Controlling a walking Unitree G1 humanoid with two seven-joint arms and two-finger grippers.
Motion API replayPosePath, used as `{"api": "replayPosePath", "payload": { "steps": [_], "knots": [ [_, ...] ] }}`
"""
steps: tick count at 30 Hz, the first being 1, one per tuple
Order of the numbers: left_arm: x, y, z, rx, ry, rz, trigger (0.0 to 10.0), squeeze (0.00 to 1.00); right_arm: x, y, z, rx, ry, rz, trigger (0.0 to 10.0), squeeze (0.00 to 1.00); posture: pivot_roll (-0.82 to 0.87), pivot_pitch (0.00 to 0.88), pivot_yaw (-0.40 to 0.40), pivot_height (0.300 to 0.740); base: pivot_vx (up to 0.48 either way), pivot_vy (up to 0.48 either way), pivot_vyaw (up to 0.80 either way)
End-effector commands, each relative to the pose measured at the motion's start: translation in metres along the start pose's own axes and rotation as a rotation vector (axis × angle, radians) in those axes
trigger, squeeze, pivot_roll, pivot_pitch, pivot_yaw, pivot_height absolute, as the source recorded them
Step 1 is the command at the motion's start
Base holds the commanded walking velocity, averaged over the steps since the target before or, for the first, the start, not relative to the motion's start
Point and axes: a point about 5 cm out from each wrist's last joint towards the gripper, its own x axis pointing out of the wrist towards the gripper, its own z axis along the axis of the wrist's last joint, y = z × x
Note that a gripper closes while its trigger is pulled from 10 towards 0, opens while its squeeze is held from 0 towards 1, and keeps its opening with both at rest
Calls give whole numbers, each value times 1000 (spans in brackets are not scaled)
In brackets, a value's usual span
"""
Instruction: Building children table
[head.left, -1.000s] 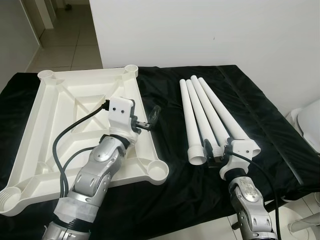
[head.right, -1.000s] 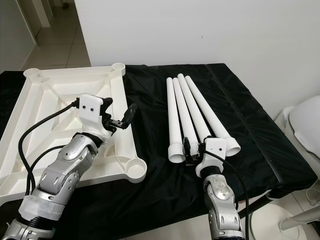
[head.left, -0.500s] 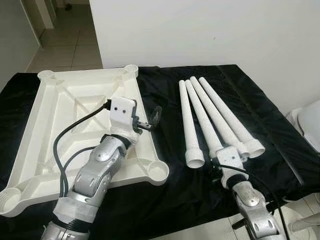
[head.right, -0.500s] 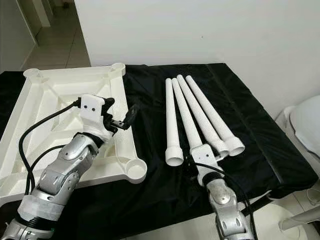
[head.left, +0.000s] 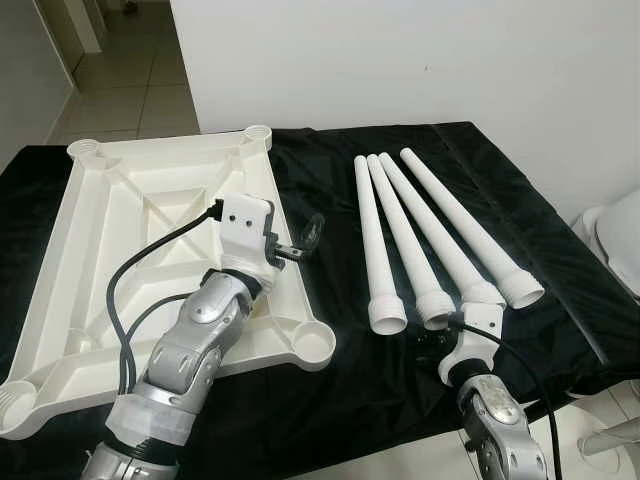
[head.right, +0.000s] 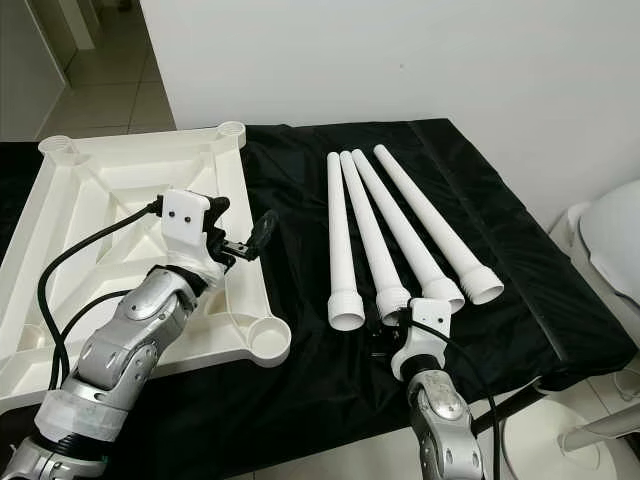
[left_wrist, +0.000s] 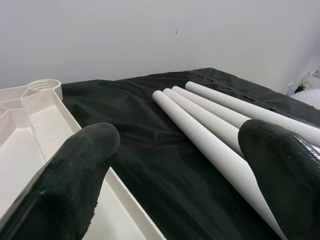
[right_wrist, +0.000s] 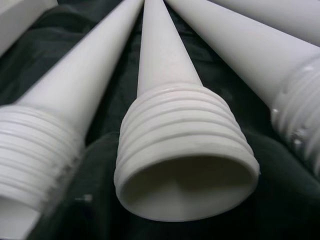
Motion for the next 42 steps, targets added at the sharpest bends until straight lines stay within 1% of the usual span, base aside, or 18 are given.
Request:
{"api": "replayPosePath", "payload": {
  "steps": [1,2,9,10,12,15,20,21,22,23,29,32,36,38,39,40,41,42],
  "knots": [
    [2,-11,4,7,-8,-164,10000,0,0,0,-2,14,-15,-4,1294,0,-70,47,21,740,0,0,0],
    [3,-12,4,7,-9,-165,10000,0,0,0,-1,5,-29,1,10000,0,-70,45,24,740,0,0,0],
    [4,-12,4,6,-12,-168,10000,0,5,-1,-1,-2,-45,16,10000,0,-71,41,29,740,0,0,0],
    [5,-13,5,5,-15,-169,10000,0,10,-3,-2,-4,-39,13,10000,0,-70,42,29,740,0,0,0],
    [5,-13,5,5,-15,-169,10000,0,10,-3,-2,-4,-39,13,10000,0,-70,42,29,740,0,0,0],
    [7,-13,6,5,-20,-169,10000,0,18,-5,-4,-21,-27,14,10000,0,-70,42,31,740,0,0,0],
    [8,-16,7,8,-23,-172,10000,0,27,-2,-7,-26,-6,25,10000,0,-70,42,31,740,0,0,0],
    [9,-17,7,9,-24,-175,10000,0,32,1,-9,-39,7,41,7882,0,-70,42,31,740,0,0,0],
    [9,-17,7,9,-24,-175,10000,0,32,1,-9,-39,7,41,7882,0,-70,42,31,740,0,0,0],
    [9,-18,7,11,-26,-176,10000,0,34,4,-10,-31,7,49,0,0,-64,38,30,740,0,0,0],
    [12,-18,7,1,-14,-179,10000,0,33,8,-10,-34,-28,60,0,0,-61,39,28,740,0,0,0],
    [15,-20,8,-69,15,-218,10000,0,25,8,-1,-27,-136,57,0,0,-69,35,29,740,0,0,0],
    [15,-22,8,-112,27,-248,10000,0,22,7,5,-62,-192,45,0,0,-71,34,29,740,0,0,0],
    [15,-22,8,-112,27,-248,10000,0,22,7,5,-62,-192,45,0,0,-71,34,29,740,0,0,0],
    [16,-23,9,-160,32,-277,10000,0,20,8,11,-112,-228,40,0,0,-78,30,31,740,0,0,0],
    [16,-23,9,-160,32,-277,10000,0,20,8,11,-112,-228,40,0,0,-78,30,31,740,0,0,0],
    [17,-25,13,-239,32,-315,10000,0,19,9,19,-195,-273,32,10000,0,-82,28,32,740,0,0,0],
    [17,-25,13,-239,32,-315,10000,0,19,9,19,-195,-273,32,10000,0,-82,28,32,740,0,0,0]
  ]
}}
